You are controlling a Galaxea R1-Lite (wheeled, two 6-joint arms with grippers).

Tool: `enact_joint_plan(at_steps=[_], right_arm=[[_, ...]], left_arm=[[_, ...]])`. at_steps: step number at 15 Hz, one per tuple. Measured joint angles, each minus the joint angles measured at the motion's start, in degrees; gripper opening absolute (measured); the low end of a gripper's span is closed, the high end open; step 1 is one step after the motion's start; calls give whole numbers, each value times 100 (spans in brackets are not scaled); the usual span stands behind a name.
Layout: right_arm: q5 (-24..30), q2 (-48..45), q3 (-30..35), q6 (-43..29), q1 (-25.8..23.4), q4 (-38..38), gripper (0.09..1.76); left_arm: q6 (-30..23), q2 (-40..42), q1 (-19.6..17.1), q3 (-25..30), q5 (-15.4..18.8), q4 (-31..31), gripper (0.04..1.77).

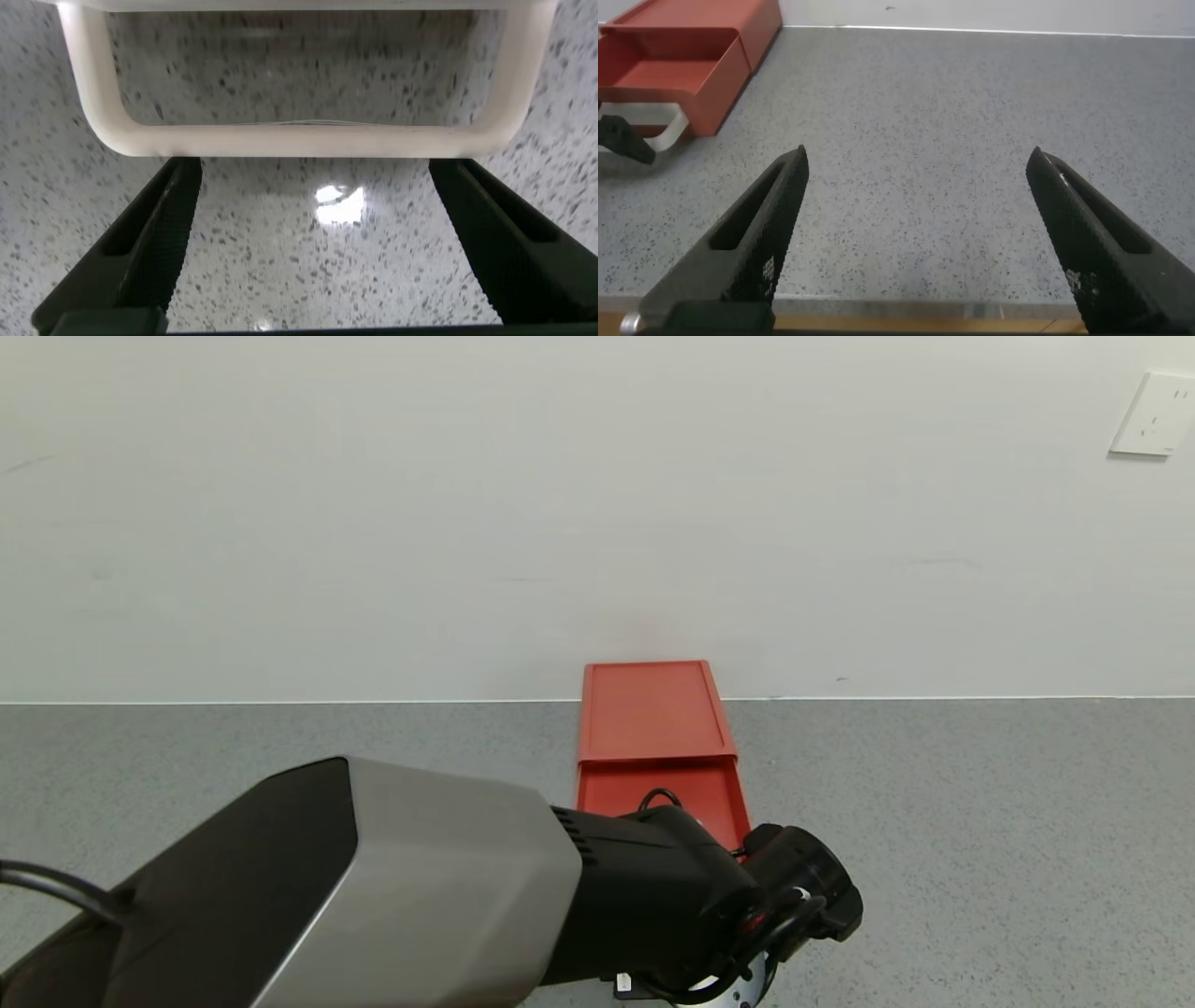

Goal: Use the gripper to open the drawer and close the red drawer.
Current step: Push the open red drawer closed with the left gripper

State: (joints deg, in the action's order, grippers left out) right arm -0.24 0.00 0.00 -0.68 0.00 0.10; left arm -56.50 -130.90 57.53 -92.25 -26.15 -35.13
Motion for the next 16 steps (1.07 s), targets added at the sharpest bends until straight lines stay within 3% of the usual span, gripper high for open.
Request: enact_joint_plan(at_steps=[16], right_arm=[[-2, 0, 0, -2, 0, 0, 171]], left_arm=[[891, -165, -612, -455, -133, 418, 175]])
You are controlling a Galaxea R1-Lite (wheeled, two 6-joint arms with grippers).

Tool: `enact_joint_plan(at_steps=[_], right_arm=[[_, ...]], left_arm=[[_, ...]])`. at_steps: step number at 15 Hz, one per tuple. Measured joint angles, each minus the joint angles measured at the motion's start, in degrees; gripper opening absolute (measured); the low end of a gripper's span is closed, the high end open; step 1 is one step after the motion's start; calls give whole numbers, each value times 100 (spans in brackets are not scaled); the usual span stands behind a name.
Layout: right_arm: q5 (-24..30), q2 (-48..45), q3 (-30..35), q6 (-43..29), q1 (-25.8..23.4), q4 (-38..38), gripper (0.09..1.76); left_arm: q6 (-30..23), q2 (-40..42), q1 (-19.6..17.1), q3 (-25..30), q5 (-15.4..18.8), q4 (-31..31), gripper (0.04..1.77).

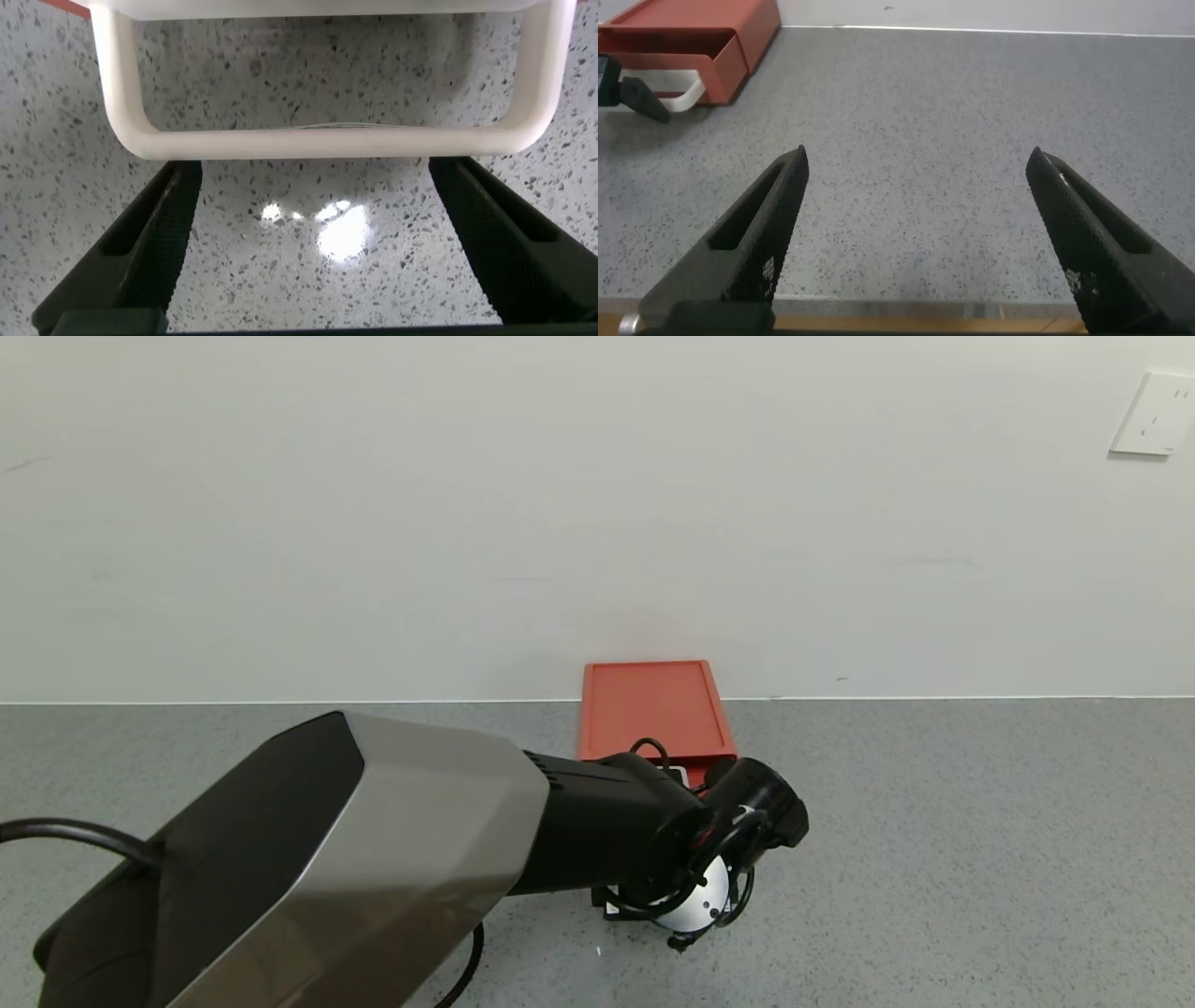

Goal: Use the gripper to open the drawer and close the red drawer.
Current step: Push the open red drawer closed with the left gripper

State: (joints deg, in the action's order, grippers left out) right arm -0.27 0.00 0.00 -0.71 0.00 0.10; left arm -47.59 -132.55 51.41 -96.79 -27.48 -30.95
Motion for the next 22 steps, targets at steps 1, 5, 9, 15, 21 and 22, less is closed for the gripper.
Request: enact_joint_plan(at_steps=[1, 5, 9, 15, 21, 22], right_arm=[[0, 0, 0, 0, 0, 0, 171], [0, 0, 0, 0, 0, -2, 171], [2, 0, 0, 2, 0, 0, 171], [0, 0, 0, 5, 0, 0, 171], [2, 0, 0, 5, 0, 0, 171], [0, 0, 0, 2, 0, 0, 171]], left_arm=[[44, -23, -4, -43, -9, 6, 175], [197, -127, -89, -202, 6, -2, 175], [394, -196, -188, -369, 4, -5, 175], [644, -361, -450, -677, 20, 0, 175], [914, -478, -561, -850, 30, 144, 175], [945, -483, -561, -869, 30, 146, 175]])
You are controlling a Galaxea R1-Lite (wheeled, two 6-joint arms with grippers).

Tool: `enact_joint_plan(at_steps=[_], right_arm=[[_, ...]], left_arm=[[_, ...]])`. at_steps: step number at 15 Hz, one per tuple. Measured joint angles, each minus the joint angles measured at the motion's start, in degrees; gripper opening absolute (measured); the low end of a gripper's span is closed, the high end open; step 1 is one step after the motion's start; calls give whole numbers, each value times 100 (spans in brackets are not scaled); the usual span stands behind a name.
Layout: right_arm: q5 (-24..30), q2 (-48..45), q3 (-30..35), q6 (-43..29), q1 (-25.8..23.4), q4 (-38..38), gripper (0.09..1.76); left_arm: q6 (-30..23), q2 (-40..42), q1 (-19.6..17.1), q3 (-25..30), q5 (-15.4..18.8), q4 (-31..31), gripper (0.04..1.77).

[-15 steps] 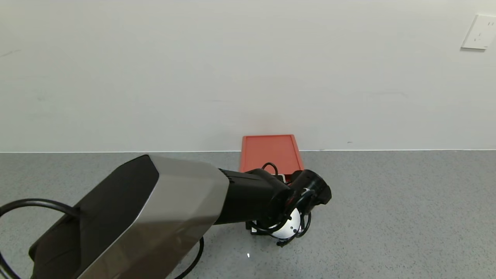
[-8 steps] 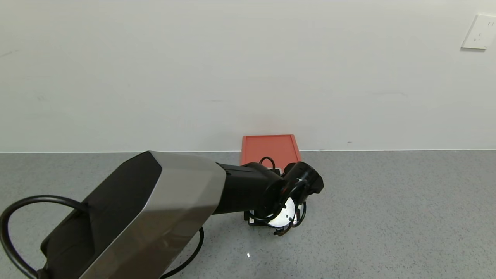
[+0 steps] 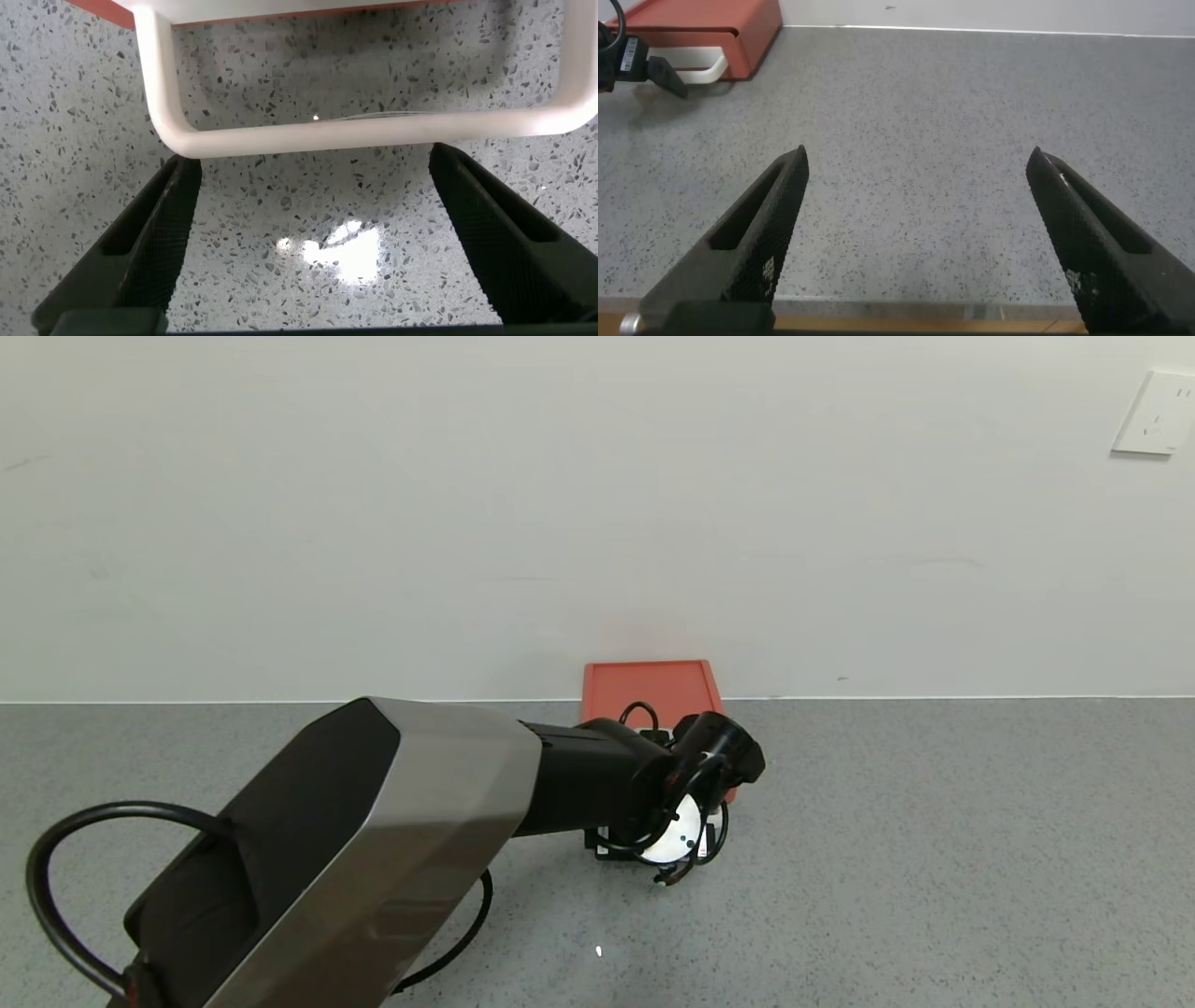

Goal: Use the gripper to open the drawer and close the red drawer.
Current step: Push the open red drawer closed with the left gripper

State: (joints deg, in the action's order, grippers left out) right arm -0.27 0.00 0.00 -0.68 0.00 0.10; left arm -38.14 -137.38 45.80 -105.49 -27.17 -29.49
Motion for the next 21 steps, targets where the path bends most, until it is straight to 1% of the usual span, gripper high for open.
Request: enact_joint_plan(at_steps=[21], right_arm=[[0, 0, 0, 0, 0, 0, 171]], left_arm=[[276, -160, -190, -312, 37, 11, 175]])
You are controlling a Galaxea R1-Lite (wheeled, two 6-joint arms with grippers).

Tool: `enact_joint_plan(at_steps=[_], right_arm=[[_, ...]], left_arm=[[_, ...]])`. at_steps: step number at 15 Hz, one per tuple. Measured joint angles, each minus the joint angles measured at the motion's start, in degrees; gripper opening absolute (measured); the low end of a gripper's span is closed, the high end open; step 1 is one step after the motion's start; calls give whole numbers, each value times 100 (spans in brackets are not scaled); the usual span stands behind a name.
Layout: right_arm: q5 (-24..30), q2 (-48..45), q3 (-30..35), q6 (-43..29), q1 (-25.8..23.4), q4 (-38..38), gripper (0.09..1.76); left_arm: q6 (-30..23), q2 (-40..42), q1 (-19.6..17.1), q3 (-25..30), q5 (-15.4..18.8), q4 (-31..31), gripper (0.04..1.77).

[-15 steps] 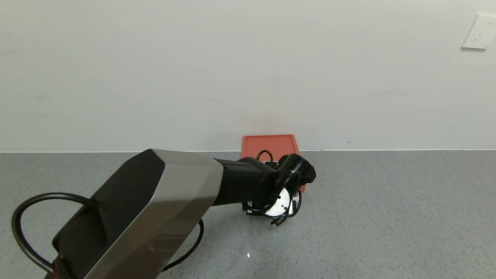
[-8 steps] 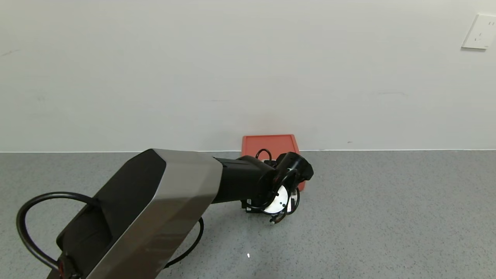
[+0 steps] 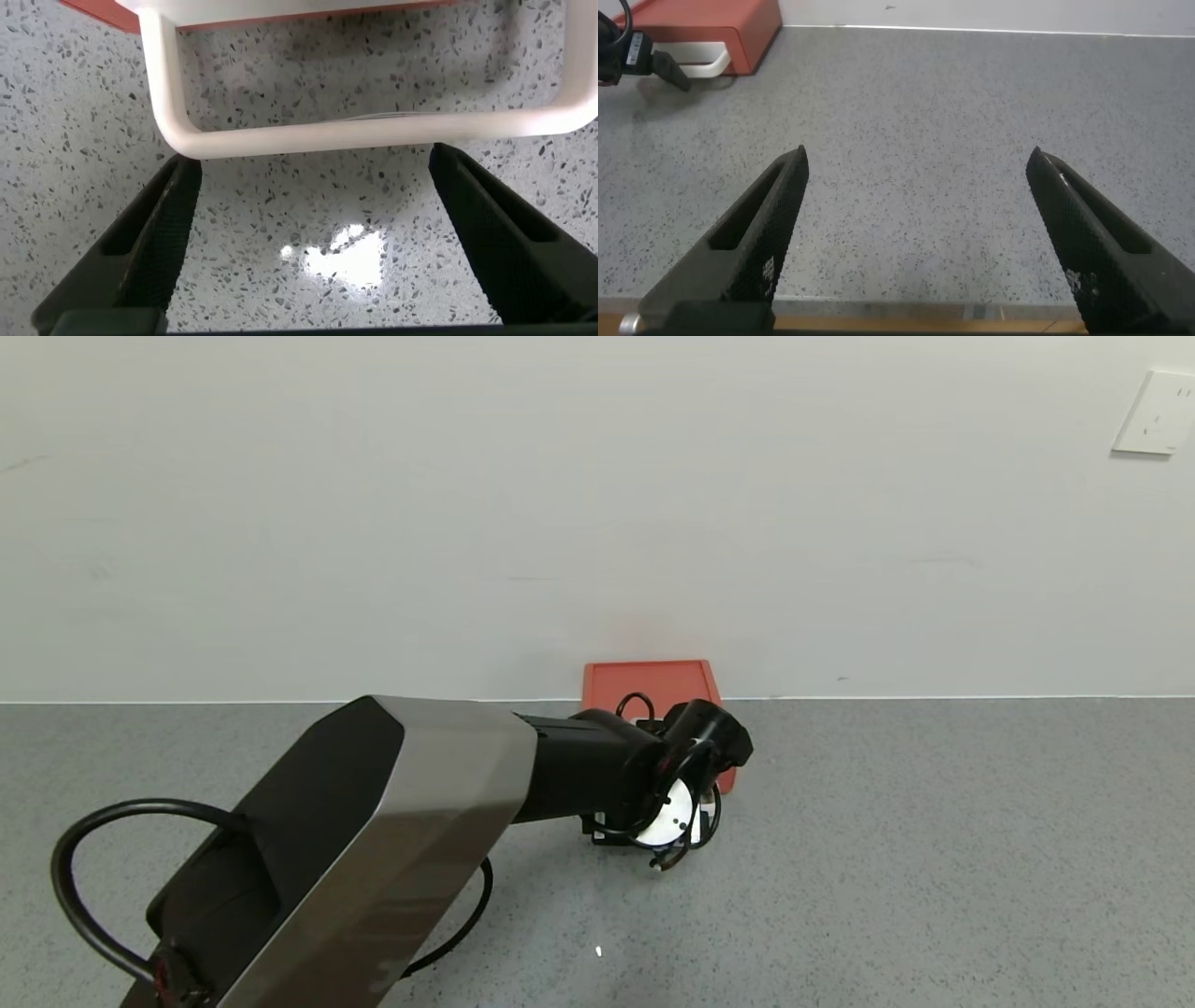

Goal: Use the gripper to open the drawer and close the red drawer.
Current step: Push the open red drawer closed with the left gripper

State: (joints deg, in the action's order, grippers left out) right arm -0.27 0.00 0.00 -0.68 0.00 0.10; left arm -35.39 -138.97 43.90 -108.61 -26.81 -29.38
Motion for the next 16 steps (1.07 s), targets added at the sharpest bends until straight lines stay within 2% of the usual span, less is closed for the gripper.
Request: enact_joint_plan(at_steps=[16], right_arm=[[2, 0, 0, 0, 0, -2, 171]], left_arm=[[52, -48, 1, -21, 5, -16, 175]])
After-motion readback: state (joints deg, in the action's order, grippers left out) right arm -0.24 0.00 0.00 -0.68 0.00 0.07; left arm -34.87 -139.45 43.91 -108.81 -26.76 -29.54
